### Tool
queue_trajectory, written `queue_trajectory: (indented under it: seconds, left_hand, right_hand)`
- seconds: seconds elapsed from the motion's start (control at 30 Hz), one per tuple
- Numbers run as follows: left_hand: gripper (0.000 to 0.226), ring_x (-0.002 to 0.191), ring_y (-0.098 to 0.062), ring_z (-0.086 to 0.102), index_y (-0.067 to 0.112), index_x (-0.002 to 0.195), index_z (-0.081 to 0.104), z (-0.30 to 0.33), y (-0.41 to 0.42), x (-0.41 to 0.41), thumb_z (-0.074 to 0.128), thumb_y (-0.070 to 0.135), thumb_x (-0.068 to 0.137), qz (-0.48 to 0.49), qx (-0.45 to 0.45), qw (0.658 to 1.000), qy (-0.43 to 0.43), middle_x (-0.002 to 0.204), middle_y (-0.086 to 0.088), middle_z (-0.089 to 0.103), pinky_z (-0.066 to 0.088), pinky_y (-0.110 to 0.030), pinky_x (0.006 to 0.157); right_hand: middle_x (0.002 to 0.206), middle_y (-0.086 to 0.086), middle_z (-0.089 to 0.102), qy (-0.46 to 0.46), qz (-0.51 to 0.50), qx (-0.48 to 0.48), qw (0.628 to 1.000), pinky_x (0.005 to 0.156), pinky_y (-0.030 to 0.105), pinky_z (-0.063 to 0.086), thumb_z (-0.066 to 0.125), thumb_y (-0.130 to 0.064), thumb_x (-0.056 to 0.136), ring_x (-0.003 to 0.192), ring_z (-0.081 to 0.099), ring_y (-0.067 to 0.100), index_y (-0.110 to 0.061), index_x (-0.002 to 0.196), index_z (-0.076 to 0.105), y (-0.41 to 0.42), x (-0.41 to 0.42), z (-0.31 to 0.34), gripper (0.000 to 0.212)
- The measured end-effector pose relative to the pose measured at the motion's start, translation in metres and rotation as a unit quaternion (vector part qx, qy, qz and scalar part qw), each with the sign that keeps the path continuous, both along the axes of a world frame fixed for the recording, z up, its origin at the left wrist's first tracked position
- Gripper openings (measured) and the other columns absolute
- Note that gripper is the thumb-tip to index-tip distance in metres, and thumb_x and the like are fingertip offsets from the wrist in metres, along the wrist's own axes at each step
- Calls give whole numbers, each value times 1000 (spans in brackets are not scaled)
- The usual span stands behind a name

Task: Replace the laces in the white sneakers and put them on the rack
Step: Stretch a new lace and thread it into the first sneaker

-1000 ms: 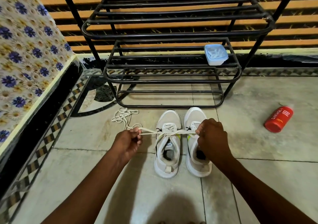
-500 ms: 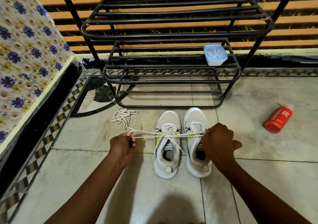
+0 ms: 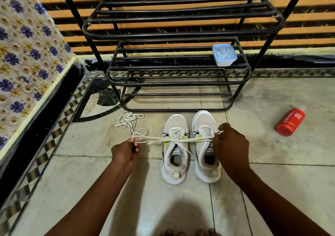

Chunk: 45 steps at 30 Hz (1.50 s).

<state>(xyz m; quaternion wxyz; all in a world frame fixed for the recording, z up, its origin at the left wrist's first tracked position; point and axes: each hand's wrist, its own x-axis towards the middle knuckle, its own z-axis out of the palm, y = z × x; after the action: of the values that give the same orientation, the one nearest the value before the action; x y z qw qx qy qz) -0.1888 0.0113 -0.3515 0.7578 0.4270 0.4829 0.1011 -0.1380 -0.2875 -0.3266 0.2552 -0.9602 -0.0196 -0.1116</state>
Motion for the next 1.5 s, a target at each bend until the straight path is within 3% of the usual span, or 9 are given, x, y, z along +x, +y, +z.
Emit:
queue_trajectory:
  seconds: [0.1,0.2,0.33,0.43,0.73,1.1,1.27,1.5]
  left_hand:
    - [30,51,-12,47,2,78,57,3,-3,-2,44,-18,98,6,9,1000,1,74,-12,60,38,-22,44]
    - [32,56,-14,46,2,79,56,3,-4,-4,42,-17,99,22,9,1000,3,76,-12,59,37,-24,48]
    - [31,55,-13,46,2,79,56,1,-3,-6,42,-17,99,29,15,999,11,76,-12,60,37,-24,46]
    - [30,56,-14,47,2,79,56,-2,-4,-5,43,-17,98,24,22,999,11,76,-12,59,38,-24,47]
    - [27,50,-10,48,3,81,57,-12,1,-2,46,-10,102,26,41,999,16,75,-9,59,41,-22,45]
    - [27,53,-11,48,3,82,56,-17,3,-3,45,-10,103,39,30,999,9,76,-9,59,40,-23,48]
    - [25,56,-11,49,2,84,56,-16,3,-3,46,-8,104,41,33,999,8,76,-9,60,40,-23,50]
    - [28,55,-11,49,3,80,57,-15,3,-4,46,-11,102,35,40,999,6,76,-9,59,40,-23,49]
  right_hand:
    - [94,10,74,13,-32,20,999,73,37,46,61,-13,89,87,68,36,-10,115,68,1,-2,-3,27]
    - [77,-2,73,65,-114,113,985,76,34,45,67,-19,86,88,67,30,-17,106,70,2,-3,1,20]
    - [70,-2,72,139,-223,261,929,87,35,54,80,-28,74,87,71,27,-18,92,73,-1,4,1,21]
    - [69,0,74,158,-261,331,893,88,40,57,79,-35,64,80,73,27,-18,80,74,-3,5,-5,24]
    - [58,-1,71,140,-283,359,878,78,33,57,78,-17,69,67,71,23,-16,70,76,-4,1,-4,3]
    - [56,-1,70,139,-287,415,852,76,51,62,70,-24,58,63,71,31,-18,61,74,-4,-3,-10,8]
    - [57,4,71,139,-306,466,818,76,52,62,71,-17,58,66,73,31,-15,60,74,-1,-5,-10,5]
    - [57,4,71,140,-318,470,812,75,51,63,70,-20,54,66,73,31,-16,61,75,0,-5,-12,9]
